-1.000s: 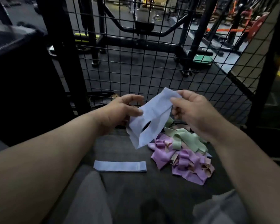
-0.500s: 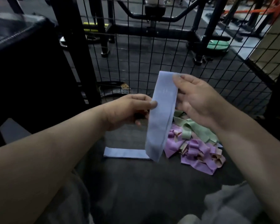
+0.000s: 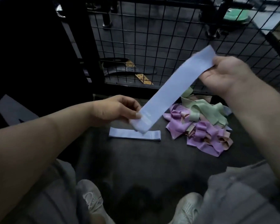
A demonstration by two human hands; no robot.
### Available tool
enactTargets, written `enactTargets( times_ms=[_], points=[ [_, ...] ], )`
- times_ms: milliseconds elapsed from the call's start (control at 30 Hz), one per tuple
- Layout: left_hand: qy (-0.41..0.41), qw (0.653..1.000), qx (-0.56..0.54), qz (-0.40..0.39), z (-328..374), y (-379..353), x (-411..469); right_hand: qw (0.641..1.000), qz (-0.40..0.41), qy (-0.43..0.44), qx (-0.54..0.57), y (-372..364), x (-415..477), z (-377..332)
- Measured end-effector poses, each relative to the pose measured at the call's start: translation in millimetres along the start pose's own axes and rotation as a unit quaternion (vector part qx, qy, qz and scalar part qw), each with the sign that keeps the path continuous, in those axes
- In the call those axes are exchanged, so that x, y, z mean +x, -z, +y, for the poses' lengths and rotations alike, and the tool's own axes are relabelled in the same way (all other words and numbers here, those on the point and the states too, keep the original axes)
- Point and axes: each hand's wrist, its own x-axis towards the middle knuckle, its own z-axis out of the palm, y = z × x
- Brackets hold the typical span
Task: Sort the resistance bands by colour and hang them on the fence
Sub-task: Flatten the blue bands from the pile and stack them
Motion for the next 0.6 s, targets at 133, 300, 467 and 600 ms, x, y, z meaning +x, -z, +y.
enactTargets(
  times_ms=[133,300,467,600],
  points=[
    [0.003,0.998,-0.020,0.058,-6.0,7.1,1.9,0.997,0.062,0.012,0.052,11.5,19.4,-6.7],
    [-0.019,0.990,-0.050,0.133,1.2,5.9,9.5,0.998,0.049,-0.039,-0.015,4.4,8.4,1.8],
    [-0.083,0.987,0.030,0.131,20.2,-14.6,23.5,0.968,-0.095,-0.091,-0.214,-17.3,-29.1,22.9],
    [-0.131,0.989,-0.004,0.073,38.0,-29.2,33.5,0.938,-0.147,-0.082,-0.304,-23.4,-43.6,39.6]
  ],
)
